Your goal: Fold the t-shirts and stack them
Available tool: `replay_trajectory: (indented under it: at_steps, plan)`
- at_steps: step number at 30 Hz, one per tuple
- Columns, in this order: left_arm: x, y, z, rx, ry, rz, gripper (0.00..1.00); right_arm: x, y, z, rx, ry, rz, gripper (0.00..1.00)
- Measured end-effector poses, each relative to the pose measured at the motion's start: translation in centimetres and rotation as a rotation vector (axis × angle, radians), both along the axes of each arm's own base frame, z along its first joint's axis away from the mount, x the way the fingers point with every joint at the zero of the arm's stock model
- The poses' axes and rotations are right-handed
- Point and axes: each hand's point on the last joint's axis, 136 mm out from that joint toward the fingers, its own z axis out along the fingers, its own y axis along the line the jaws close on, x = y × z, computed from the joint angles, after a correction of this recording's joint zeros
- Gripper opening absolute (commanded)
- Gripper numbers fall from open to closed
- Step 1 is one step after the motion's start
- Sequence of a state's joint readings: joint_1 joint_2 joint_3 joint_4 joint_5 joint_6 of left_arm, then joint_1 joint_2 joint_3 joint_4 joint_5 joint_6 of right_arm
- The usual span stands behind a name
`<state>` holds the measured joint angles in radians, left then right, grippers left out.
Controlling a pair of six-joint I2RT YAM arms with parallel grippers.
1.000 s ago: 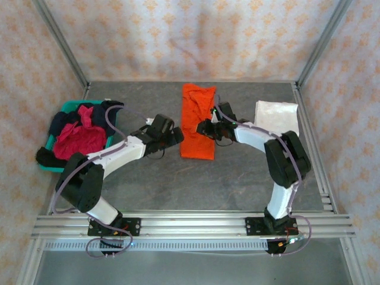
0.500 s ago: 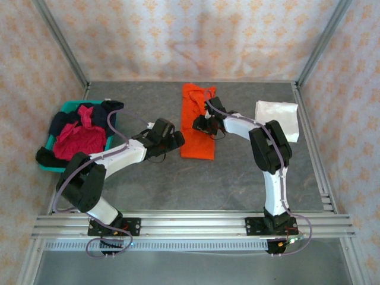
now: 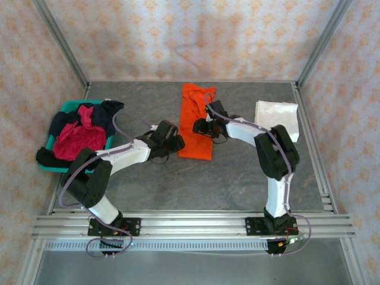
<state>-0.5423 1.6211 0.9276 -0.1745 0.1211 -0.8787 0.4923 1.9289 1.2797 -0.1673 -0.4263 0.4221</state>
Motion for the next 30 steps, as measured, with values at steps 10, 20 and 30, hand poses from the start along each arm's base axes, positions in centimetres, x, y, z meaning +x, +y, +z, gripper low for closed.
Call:
replay_trajectory:
  at_steps: [10,20,30]
  plan:
    - [-0.2,-1.5,-2.5,-0.046,0.048,-0.012,0.51,-4.0,-5.9,1.7,0.073,-0.015,-0.129,0.51]
    - [0.0,-2.0,-4.1,-0.08,0.08,0.001,0.25,-7.8,-6.9,-0.9,0.082,0.084,-0.147,0.5]
    - [0.0,-2.6,-4.2,-0.113,0.077,0.0,0.0,-9.8,-6.6,-1.6,0.153,0.141,-0.162,0.49]
